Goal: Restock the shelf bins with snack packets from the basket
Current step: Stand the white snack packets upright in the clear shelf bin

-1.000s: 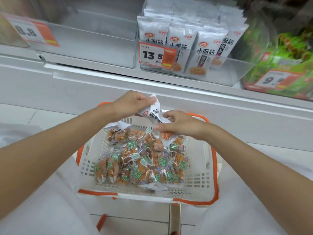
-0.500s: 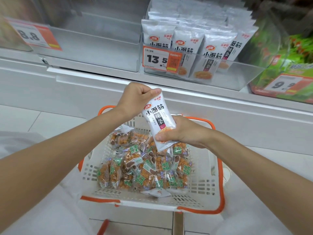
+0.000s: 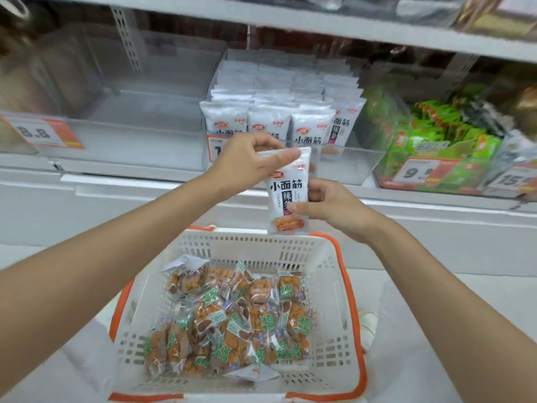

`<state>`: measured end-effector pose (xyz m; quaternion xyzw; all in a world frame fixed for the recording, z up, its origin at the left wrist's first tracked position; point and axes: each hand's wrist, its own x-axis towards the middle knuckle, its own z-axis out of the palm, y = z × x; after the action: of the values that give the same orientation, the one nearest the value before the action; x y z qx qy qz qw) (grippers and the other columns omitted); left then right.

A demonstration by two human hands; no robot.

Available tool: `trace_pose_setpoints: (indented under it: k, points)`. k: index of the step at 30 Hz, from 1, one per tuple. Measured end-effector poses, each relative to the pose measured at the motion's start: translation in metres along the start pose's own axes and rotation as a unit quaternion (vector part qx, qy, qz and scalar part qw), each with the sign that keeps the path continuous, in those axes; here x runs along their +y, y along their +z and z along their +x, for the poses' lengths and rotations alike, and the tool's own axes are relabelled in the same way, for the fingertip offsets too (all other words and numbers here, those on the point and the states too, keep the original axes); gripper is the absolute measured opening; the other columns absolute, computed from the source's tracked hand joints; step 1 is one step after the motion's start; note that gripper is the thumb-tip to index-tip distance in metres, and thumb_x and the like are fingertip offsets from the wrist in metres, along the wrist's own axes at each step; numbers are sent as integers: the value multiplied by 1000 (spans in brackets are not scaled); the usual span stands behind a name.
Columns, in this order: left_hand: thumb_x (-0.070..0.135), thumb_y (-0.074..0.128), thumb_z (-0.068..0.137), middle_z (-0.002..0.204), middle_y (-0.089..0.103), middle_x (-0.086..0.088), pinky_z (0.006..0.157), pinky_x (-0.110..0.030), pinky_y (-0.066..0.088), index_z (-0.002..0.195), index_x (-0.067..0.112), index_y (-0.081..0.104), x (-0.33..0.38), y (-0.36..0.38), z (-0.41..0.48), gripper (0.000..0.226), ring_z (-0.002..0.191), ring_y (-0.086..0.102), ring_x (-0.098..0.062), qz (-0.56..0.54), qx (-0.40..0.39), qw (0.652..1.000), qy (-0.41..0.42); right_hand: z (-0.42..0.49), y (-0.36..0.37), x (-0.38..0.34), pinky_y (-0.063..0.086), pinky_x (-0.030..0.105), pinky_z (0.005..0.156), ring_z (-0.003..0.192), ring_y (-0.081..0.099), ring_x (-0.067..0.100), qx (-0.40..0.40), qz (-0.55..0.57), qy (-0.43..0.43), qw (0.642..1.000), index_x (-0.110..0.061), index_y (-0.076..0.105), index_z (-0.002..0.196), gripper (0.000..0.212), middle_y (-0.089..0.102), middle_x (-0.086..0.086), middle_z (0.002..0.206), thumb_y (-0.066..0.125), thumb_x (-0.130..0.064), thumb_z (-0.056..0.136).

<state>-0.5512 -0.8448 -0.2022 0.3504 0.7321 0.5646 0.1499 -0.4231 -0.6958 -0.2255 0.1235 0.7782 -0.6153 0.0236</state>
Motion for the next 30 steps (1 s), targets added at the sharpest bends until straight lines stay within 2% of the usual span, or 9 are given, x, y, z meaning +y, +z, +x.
trace_pose_setpoints:
  k: [5, 9, 12, 16, 19, 22, 24, 27, 30]
  points:
    - [16, 81, 76, 89, 76, -3, 67, -26, 57, 101, 7, 71, 42, 16, 34, 28, 79, 72, -10, 7, -102, 995, 1, -8, -48, -25, 54, 35, 92, 103, 69, 22, 108, 52, -82, 989, -16, 66, 115, 33, 73, 7, 109, 67, -1, 86]
    - [19, 80, 78, 92, 76, -5, 81, -42, 59, 102, 7, 73, 80, 31, 76, 27, 88, 73, -24, 54, -93, 992, 71, -5, -84, -49, 55, 23, 79, 91, 70, 11, 198, 21, -151, 968, -14, 67, 109, 30, 74, -2, 99, 68, 4, 85]
    - [19, 80, 78, 90, 76, -2, 81, -41, 59, 98, 6, 74, 93, 43, 106, 25, 84, 73, -17, 79, -62, 988, 117, 10, -106, -61, 55, 21, 78, 92, 70, 7, 258, -43, -168, 950, -13, 68, 113, 29, 73, -5, 101, 71, -3, 85]
    - [24, 83, 75, 89, 76, 4, 82, -37, 59, 96, 14, 76, 81, 50, 142, 24, 83, 72, -7, 160, -60, 978, 116, 42, -117, -53, 56, 31, 85, 93, 70, 14, 291, -74, -119, 946, -15, 69, 108, 24, 73, -2, 100, 71, -5, 86]
    - [20, 85, 73, 91, 76, 1, 85, -42, 57, 96, 10, 75, 65, 49, 160, 27, 88, 72, -15, 192, -80, 973, 100, 63, -116, -42, 52, 27, 71, 80, 65, 11, 283, -142, -47, 947, -18, 70, 95, 13, 71, -2, 92, 72, -10, 85]
    - [22, 85, 73, 90, 70, 1, 82, -31, 55, 103, 5, 72, 55, 46, 169, 36, 82, 66, -14, 228, -57, 969, 82, 81, -119, -32, 46, 26, 61, 71, 60, 14, 263, -171, 25, 949, -11, 71, 93, 8, 70, 5, 89, 70, -11, 86]
    - [25, 85, 73, 90, 65, 2, 74, -22, 46, 109, 5, 70, 50, 45, 173, 44, 80, 59, -11, 259, -59, 961, 74, 89, -121, -27, 48, 29, 64, 75, 63, 22, 246, -203, 60, 946, -4, 71, 95, 12, 70, 9, 89, 66, -9, 86]
    - [25, 83, 75, 98, 64, 2, 75, -20, 41, 117, 6, 68, 44, 46, 177, 48, 86, 57, -12, 291, -70, 952, 58, 98, -121, -26, 45, 31, 69, 82, 61, 27, 226, -252, 97, 936, 0, 67, 97, 14, 67, 12, 90, 60, -8, 88]
    - [26, 83, 76, 83, 64, 8, 73, -23, 45, 115, 12, 69, 42, 50, 181, 43, 82, 60, -11, 308, -53, 948, 62, 105, -120, -29, 42, 28, 70, 83, 55, 25, 214, -272, 110, 932, -3, 65, 103, 14, 61, 10, 94, 55, -7, 93]
